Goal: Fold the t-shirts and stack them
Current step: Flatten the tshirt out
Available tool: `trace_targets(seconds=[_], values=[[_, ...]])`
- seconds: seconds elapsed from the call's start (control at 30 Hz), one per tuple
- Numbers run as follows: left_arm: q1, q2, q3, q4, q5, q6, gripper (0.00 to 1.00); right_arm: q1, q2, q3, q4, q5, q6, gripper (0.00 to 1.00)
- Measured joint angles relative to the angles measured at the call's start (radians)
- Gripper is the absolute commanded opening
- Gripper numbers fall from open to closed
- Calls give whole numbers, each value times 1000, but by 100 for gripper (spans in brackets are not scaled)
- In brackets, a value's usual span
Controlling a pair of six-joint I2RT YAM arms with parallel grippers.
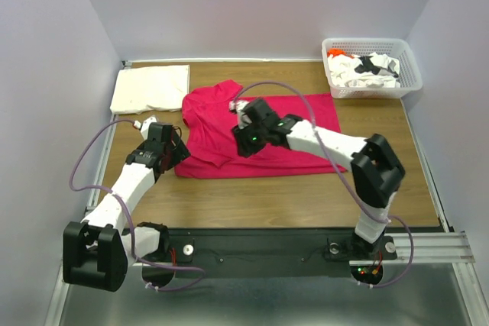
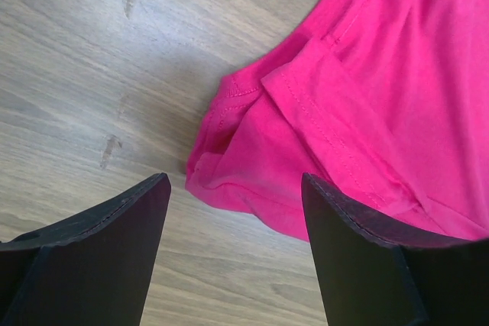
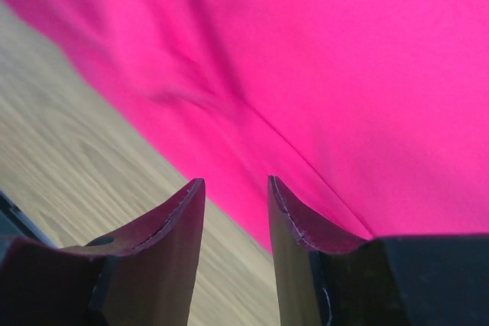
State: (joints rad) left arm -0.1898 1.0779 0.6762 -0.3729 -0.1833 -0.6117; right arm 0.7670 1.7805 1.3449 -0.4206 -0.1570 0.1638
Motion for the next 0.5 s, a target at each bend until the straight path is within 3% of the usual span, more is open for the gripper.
trace_targets(seconds=[0.1,0.23,0.5], values=[[0,5,-23,20,0,-6,80,87,118,111,19,5,-50,47],[0,5,-43,43,0,-9,81,159,242,240,28,14,-98,57],[0,4,-62,55,0,-9,81,197,357,361,33,61,-134,57]])
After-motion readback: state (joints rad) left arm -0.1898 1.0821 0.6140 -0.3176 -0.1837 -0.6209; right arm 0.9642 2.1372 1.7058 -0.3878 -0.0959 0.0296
